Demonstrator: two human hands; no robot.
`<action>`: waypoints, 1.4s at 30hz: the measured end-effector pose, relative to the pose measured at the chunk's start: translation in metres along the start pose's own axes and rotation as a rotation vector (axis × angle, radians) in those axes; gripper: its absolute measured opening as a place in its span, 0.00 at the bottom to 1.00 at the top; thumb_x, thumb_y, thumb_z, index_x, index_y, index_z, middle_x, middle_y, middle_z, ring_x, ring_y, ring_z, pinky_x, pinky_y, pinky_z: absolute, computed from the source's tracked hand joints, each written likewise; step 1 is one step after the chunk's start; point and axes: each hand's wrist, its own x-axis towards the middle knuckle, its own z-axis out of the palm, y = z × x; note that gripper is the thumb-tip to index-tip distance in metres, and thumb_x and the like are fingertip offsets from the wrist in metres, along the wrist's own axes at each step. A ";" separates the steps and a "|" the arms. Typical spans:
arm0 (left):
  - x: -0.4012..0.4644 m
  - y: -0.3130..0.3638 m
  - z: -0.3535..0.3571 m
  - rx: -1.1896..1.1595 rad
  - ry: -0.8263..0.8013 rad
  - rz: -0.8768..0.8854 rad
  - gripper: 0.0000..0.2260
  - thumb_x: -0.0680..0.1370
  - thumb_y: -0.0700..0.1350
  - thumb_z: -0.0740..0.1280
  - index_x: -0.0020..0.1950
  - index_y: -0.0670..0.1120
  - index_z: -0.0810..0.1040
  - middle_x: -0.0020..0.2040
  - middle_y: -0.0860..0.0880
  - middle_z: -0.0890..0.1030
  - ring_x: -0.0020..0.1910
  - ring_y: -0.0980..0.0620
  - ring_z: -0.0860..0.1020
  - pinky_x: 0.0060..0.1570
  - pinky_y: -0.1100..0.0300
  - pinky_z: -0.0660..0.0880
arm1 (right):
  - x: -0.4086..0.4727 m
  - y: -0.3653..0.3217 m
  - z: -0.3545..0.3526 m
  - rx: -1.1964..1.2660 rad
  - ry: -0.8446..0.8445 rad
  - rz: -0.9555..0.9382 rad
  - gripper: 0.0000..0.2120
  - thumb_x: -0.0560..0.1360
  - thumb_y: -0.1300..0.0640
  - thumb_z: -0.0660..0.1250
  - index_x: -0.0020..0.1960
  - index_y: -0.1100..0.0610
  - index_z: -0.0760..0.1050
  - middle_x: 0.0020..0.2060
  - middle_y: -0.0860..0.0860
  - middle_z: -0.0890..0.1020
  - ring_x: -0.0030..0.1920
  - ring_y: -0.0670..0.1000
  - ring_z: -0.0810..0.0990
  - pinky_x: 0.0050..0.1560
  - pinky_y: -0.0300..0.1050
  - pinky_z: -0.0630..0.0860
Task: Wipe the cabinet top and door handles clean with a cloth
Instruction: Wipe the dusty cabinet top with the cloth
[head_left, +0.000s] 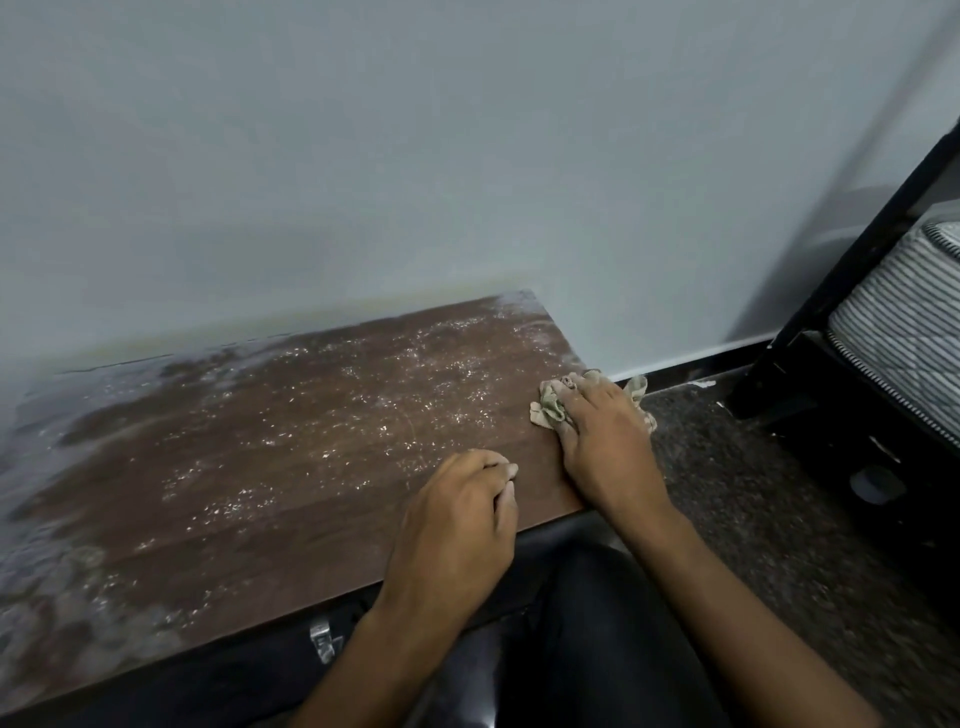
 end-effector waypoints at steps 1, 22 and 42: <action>-0.001 0.000 -0.002 -0.015 0.020 -0.012 0.13 0.78 0.47 0.61 0.55 0.49 0.83 0.52 0.58 0.80 0.53 0.58 0.77 0.54 0.61 0.76 | -0.009 -0.009 0.000 0.015 -0.006 -0.029 0.19 0.77 0.58 0.67 0.67 0.57 0.78 0.68 0.55 0.77 0.72 0.57 0.70 0.76 0.54 0.64; -0.009 -0.007 -0.024 -0.077 0.053 -0.075 0.17 0.78 0.46 0.64 0.68 0.53 0.73 0.54 0.60 0.77 0.56 0.61 0.73 0.58 0.62 0.72 | -0.001 0.000 0.004 0.091 -0.083 -0.157 0.20 0.78 0.58 0.66 0.70 0.53 0.76 0.71 0.53 0.75 0.74 0.56 0.68 0.77 0.55 0.62; 0.012 -0.007 -0.005 0.073 -0.046 0.075 0.12 0.77 0.45 0.65 0.60 0.49 0.81 0.55 0.57 0.79 0.58 0.57 0.74 0.59 0.58 0.74 | -0.068 -0.004 -0.011 0.062 -0.020 -0.121 0.20 0.74 0.62 0.68 0.66 0.58 0.78 0.66 0.55 0.79 0.70 0.58 0.72 0.74 0.51 0.64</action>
